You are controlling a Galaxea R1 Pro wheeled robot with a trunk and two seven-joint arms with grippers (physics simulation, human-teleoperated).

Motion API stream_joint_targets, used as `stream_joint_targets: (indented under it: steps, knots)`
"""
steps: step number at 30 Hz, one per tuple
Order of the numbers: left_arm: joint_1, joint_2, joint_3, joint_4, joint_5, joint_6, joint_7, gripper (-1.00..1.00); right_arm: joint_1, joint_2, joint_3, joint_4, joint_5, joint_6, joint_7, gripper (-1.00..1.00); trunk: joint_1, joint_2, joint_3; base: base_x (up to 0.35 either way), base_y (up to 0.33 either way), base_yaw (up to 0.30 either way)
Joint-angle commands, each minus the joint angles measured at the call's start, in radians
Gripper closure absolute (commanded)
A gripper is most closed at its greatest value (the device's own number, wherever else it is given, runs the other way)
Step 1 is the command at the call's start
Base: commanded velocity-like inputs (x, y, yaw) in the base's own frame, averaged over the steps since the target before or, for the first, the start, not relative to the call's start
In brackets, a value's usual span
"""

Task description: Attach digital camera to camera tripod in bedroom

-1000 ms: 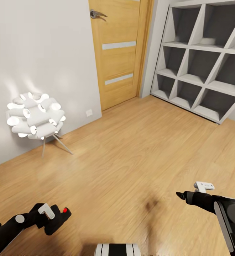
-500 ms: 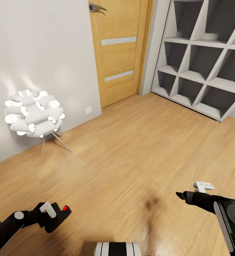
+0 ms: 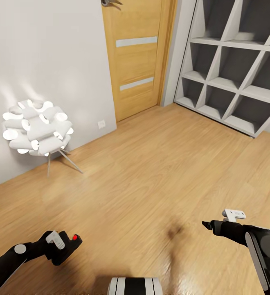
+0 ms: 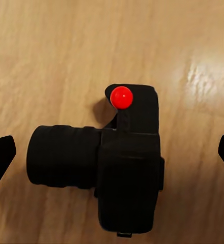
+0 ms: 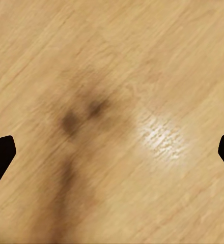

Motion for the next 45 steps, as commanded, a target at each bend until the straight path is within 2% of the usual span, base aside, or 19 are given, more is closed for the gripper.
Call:
stream_joint_targets:
  steps: [1,21,28,45]
  knots:
    - [0.0,0.0,0.001,0.0,-0.009,-0.006,0.0,-1.0,-0.001,0.0,-0.001,-0.001,0.004,0.004,0.006,-1.0,0.0,0.0,-0.002,0.0,0.0,0.0]
    - [0.007,-0.001,-0.006,0.008,-0.015,-0.021,0.027,-1.0,-0.001,0.0,0.0,-0.001,0.004,0.004,0.006,-1.0,0.0,0.0,-0.032,0.0,0.0,0.0]
    - [0.008,-0.003,-0.01,0.008,-0.017,-0.02,0.026,-1.0,-0.019,-0.001,0.001,-0.001,0.004,0.004,0.006,-1.0,0.0,0.0,-0.043,0.0,0.0,0.0]
    - [0.029,0.008,-0.011,0.008,-0.019,-0.024,0.025,-1.0,-0.038,-0.001,0.002,-0.001,0.004,0.004,0.006,-1.0,0.0,0.0,-0.069,0.0,0.0,0.0]
